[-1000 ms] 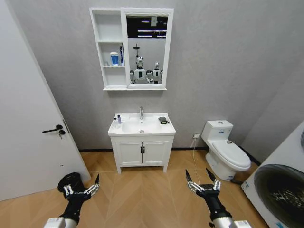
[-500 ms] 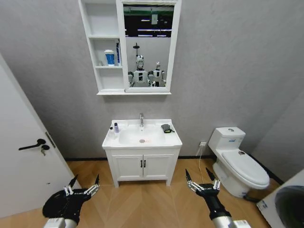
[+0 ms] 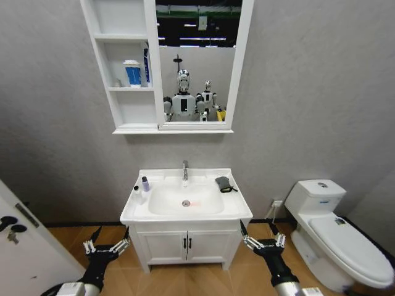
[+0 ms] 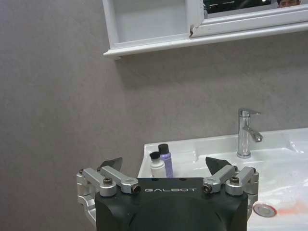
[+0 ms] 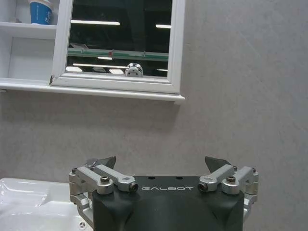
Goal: Move facial cleanser and shampoo from washbasin to cabinet, then wipe washbasin with towel.
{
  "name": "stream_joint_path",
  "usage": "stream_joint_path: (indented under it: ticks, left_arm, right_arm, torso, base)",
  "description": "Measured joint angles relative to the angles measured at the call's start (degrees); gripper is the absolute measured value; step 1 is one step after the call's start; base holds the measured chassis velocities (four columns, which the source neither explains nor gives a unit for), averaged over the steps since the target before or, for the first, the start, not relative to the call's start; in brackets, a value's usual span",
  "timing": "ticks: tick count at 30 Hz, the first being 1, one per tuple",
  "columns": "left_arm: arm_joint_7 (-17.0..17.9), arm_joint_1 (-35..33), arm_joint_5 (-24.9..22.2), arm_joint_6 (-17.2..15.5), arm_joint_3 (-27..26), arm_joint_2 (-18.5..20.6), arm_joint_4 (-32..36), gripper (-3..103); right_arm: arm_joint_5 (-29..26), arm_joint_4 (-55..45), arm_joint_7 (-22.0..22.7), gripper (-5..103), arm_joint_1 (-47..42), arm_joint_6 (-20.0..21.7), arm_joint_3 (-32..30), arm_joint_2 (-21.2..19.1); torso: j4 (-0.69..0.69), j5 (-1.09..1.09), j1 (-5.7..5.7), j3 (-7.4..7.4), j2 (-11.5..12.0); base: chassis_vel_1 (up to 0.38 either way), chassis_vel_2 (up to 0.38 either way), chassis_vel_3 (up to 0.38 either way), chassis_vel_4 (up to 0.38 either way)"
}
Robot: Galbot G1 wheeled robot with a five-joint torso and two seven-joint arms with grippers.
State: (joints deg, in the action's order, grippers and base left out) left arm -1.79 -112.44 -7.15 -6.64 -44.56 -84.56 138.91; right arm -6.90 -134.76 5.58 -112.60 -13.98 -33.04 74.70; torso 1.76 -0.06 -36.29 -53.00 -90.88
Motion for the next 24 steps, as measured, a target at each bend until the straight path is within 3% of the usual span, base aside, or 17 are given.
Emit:
stream_joint_path:
  ticks: [8,12,24]
  left_arm:
    - [0.2,1.7,-3.6,-0.8,0.3,3.1,-3.7,98]
    - [1.4,5.8,-8.1,-2.3,-0.7,5.4,-8.0,98]
    - [2.2,15.9,-10.6,-3.7,1.3,9.5,-19.8,97]
  right_arm:
    - [1.8,0.8,-0.8,100,0.4,-1.4,0.6,-0.2]
    - [2.3,2.3,-0.7,100,-0.1,-1.6,0.4,-0.6]
    - [2.6,3.6,0.8,100,-1.6,-2.0,-0.8,0.7]
  torso:
    - [0.00,0.02,-0.05,-0.02,0.0]
    - [-0.01,0.02,0.07,0.01,0.0]
    - [-0.01,0.02,0.03,0.01,0.0]
  base:
    - [-0.226,0.198,0.162,-0.133]
    - [-0.005,0.014,-0.020,0.004]
    - [0.034,-0.020,-0.018,0.023]
